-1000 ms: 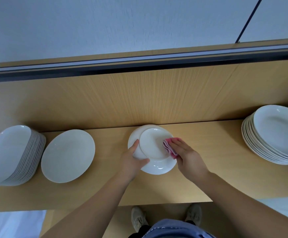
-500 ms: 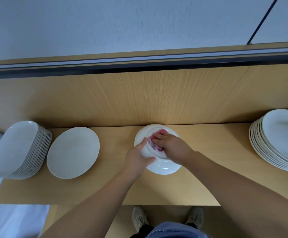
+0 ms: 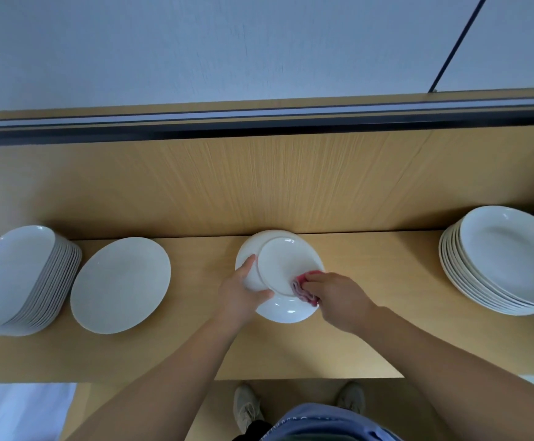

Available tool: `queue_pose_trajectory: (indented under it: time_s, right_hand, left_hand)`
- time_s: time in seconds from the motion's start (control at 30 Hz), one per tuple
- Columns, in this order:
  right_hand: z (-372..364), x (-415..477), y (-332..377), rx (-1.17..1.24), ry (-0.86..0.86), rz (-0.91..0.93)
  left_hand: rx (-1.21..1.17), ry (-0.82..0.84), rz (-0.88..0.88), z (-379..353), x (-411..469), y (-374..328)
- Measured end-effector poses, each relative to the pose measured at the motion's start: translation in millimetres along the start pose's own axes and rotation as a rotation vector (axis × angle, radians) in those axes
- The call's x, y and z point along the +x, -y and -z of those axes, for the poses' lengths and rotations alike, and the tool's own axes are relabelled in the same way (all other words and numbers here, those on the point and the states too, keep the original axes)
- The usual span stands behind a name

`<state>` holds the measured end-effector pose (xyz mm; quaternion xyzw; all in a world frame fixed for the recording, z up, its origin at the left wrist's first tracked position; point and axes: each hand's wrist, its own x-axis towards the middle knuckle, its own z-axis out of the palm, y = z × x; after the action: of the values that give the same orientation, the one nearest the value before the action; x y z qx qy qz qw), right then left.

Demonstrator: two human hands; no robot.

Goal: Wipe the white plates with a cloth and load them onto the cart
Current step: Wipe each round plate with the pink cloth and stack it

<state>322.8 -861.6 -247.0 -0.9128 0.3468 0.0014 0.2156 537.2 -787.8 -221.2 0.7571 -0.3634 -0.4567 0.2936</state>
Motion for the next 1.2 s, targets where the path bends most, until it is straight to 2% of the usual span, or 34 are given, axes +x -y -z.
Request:
queue_pose_trajectory:
  time_s: [0.1,0.2,0.3,0.53,0.67,0.87,0.93,1.2]
  right_hand:
    - [17.7,-4.2,2.9,0.025,0.038,-0.026]
    - [42.8,-1.8,-5.7,0.073,-0.057,-0.061]
    - [65.0,1.7,-13.6,0.060,-0.095,-0.038]
    - [102.3,0.7,-15.5,0.107,-0.119,0.044]
    - [114.8,1.2,-11.0,0.144,-0.163,0.103]
    - [119.7,12.6,16.2,0.164,-0.180,0.225]
    - [117.7,17.4,26.5,0.175,-0.157,0.235]
    - [105.7,37.5,63.0,0.133,-0.127,0.248]
  left_hand:
    - [-0.104,-0.043,-0.002,-3.3,-3.5,-5.4]
    - [-0.276,-0.047,0.074,-5.7,-8.6,-13.7]
    - [-0.342,-0.026,0.087,-11.0,-16.3,-25.7]
    - [-0.435,-0.198,0.053,-28.0,-44.6,-60.7]
    - [-0.196,-0.333,-0.017,-15.9,-62.7,-74.7]
    - [0.412,-0.534,-0.145,28.0,-86.5,-70.4]
    - [0.560,-0.562,-0.134,43.0,-90.8,-59.0]
    - [0.720,-0.564,-0.026,93.7,-96.0,-1.0]
